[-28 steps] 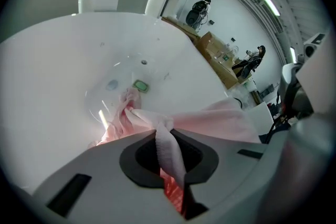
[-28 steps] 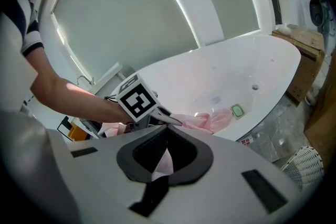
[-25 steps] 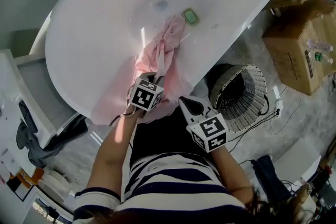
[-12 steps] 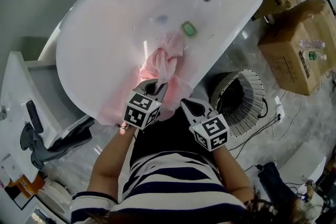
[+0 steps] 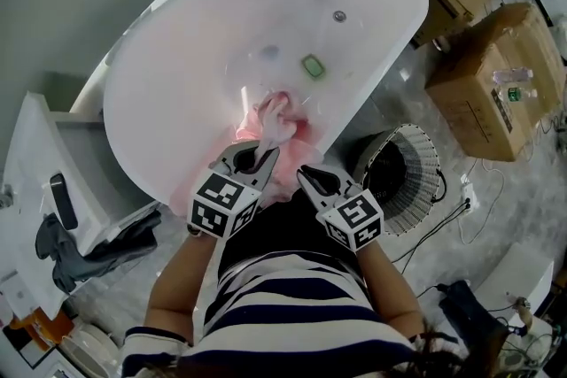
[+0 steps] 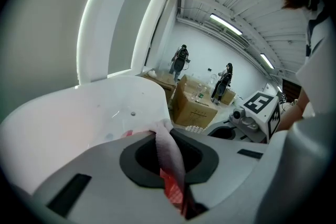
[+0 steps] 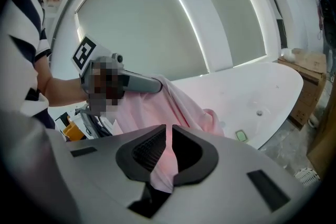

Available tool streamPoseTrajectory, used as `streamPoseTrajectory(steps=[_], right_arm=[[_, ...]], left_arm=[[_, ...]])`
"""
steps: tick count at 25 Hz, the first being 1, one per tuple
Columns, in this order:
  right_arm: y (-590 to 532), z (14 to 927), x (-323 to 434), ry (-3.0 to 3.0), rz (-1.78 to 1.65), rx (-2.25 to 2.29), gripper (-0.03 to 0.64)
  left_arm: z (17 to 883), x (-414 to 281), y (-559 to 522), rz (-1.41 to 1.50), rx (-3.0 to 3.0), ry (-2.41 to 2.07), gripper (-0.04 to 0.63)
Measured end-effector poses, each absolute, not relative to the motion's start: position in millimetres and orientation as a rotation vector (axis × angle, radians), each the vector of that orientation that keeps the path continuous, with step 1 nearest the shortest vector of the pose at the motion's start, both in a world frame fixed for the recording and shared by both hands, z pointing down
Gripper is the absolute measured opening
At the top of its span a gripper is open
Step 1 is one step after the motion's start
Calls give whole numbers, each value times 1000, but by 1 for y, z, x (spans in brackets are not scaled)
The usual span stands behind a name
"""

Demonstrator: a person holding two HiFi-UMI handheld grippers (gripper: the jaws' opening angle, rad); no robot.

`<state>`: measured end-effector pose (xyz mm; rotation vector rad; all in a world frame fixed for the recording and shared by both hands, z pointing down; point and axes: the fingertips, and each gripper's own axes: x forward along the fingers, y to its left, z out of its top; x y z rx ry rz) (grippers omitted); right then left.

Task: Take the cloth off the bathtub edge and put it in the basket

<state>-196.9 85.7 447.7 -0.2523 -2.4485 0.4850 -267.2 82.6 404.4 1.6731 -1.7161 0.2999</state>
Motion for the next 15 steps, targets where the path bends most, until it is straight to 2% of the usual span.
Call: streamPoseTrajectory(steps=[5, 9, 15], right_arm=[[90, 440, -198, -2480, 460, -252, 56], [95, 432, -198, -2512, 468, -283, 166], [107, 413, -204, -2572, 448, -366, 290]], left_arm=[[363, -270, 86, 287, 1735, -1775, 29], [327, -276, 87, 251, 1776, -1818, 29], [284, -278, 88, 270, 1862, -1859, 29]])
